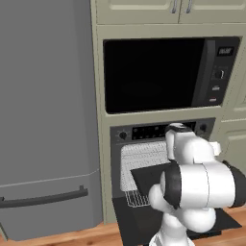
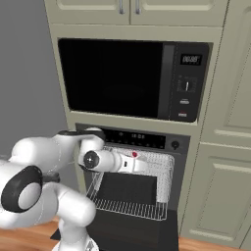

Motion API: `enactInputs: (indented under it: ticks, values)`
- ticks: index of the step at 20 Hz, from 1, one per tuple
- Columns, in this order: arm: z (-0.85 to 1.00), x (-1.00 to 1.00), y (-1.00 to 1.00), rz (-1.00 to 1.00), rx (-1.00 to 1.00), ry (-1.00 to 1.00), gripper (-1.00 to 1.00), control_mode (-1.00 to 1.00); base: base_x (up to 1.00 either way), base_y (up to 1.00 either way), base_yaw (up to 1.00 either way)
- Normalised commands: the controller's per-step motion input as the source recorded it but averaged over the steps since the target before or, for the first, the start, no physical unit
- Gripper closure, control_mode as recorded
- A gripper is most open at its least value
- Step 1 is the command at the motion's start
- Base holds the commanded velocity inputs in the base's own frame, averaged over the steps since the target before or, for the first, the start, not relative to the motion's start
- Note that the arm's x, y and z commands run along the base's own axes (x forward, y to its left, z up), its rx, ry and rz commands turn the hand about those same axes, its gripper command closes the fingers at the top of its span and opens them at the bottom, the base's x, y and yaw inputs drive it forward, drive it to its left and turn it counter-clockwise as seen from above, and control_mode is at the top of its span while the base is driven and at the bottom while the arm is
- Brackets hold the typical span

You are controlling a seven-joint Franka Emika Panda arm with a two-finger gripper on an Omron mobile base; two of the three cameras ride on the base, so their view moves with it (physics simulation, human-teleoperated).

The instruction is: Take the baked cake out of the oven and place it on the plate for cooling. Then close the oven door.

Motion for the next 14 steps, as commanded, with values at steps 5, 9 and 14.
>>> enactInputs:
  ticks: [5,9,14]
  values:
    - [0.85,-0.60,-0.31,0.05,0.07,0.09,1.00,-1.00,0.00,0.00,0.00]
    - [0.84,-0.56,0.01,0.05,0.03,0.06,1.00,-1.00,0.00,0.00,0.00]
    - [0.84,-0.42,0.00,0.06,0.09,0.01,1.00,-1.00,0.00,0.00,0.00]
